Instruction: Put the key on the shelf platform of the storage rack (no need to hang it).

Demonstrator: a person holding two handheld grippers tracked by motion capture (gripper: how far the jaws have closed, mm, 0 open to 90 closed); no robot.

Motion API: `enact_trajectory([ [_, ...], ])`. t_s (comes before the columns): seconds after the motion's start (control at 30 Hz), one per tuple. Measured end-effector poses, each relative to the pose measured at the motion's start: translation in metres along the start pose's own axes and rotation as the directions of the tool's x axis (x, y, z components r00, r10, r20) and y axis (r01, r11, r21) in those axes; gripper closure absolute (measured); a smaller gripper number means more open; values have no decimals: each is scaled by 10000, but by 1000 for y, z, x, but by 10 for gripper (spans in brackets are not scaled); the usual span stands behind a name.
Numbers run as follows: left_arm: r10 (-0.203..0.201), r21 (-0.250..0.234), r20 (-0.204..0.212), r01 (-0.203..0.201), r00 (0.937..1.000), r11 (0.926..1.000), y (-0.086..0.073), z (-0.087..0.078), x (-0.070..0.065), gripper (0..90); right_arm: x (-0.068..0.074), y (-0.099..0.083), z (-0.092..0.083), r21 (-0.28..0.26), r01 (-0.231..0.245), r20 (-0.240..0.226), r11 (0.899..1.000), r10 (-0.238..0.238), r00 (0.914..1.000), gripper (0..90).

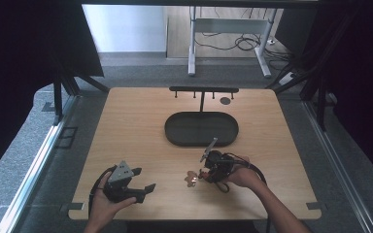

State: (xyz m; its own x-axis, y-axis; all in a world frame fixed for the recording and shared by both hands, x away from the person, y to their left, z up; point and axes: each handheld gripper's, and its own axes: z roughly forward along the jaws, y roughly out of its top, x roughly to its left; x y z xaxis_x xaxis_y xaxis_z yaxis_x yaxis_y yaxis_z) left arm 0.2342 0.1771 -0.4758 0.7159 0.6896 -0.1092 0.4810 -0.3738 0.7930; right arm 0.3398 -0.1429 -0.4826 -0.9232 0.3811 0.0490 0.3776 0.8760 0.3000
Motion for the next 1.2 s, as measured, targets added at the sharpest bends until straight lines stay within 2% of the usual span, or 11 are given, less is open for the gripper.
enact_trajectory([
  [0.23, 40, -14, 29, -40, 10000, 10000, 1, 0, -2, 231, 5, 3, -28, -680, 36, 61, 9977, -32, 10000, 669],
  [0.27, 37, -21, 20, -37, 10000, 10000, 1, -1, -1, 231, 5, 4, -36, -889, 60, 57, 9960, -55, 10000, 669],
  [0.47, 24, -41, -1, -24, 10000, 10000, 1, -2, 0, 231, 3, 8, -52, -1156, 186, 306, 9931, -152, 9994, 669],
  [0.87, 1, -80, 5, -1, 10000, 10000, 1, -3, 0, 231, -4, 16, -60, -1239, 233, 534, 9920, -168, 9984, 670],
  [1.2, 16, -95, -3, -16, 10000, 10000, 1, -4, 0, 231, -19, 27, -63, -1149, 254, 734, 9931, -171, 9972, 669],
])
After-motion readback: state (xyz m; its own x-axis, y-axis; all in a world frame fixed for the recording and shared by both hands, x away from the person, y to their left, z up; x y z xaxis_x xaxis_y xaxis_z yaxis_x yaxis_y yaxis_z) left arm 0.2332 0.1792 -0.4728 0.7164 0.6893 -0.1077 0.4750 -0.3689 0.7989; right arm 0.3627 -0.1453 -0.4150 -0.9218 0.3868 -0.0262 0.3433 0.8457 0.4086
